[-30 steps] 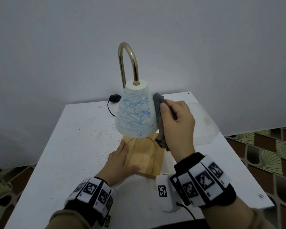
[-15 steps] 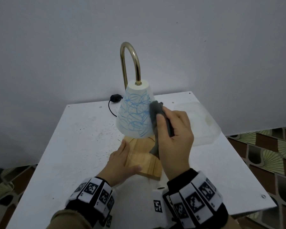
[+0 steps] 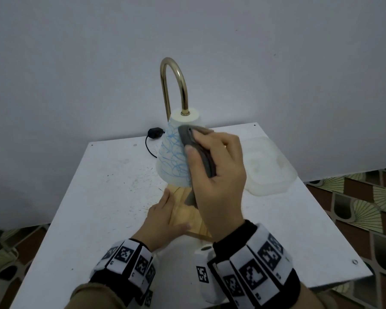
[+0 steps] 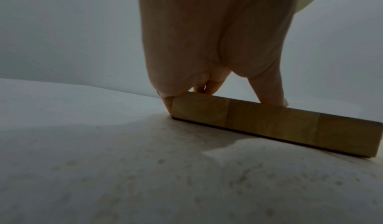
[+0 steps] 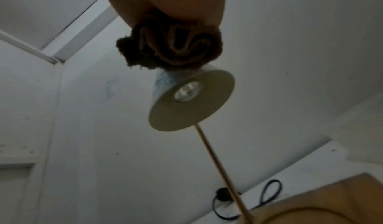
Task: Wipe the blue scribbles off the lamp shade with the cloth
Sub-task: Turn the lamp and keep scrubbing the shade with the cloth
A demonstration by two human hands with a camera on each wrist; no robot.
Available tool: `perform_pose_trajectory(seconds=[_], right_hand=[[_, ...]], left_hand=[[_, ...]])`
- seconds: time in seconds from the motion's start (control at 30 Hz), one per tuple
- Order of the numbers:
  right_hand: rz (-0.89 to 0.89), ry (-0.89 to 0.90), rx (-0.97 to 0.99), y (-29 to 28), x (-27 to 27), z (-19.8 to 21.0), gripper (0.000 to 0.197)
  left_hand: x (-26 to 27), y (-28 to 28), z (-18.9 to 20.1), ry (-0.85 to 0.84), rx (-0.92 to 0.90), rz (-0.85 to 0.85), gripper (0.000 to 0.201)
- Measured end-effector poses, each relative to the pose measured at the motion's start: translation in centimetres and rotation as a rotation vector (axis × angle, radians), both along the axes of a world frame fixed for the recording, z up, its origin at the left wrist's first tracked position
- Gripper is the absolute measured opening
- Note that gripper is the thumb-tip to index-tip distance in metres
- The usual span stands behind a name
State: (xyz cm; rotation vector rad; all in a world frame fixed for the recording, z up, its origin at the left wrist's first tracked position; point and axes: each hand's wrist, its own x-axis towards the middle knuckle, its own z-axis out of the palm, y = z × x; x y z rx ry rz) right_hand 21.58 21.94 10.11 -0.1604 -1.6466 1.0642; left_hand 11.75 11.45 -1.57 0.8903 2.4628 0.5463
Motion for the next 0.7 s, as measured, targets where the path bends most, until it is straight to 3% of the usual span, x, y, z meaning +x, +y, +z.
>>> perform_pose_trajectory(seconds=[0.17,0.33,0.43,0.57,0.7], right_hand=[[-0.098,-0.071,-0.003,1.4,0.2,-1.6,0.016],[-0.093,-0.051,-0.095,1.8,-0.9,0.7,0.019],[-0.046,-0.001,-0.084,1.0,-0.9,1.4,0.022],[-0.041,-0.021,-0.016,0.7,0.2,-0.1,0.022],[-0.102,-0.089,-0.057,2.0,0.4,-1.4,0.017]], left_hand=[[0.7,0.2,1.0,0.001,-0.075,0.007,0.107],[1.2,0.4,1.6,0.0,-0.077,-0.003,0.097],[0.8,0.3,1.2,-0.008,-0.061,-0.009,0.101],[0.4,0.2,0.6,-0.017,-0.055,-0.005,0.112],[0.8,0.1,0.9,-0.008,-0.079,0.006,0.102]])
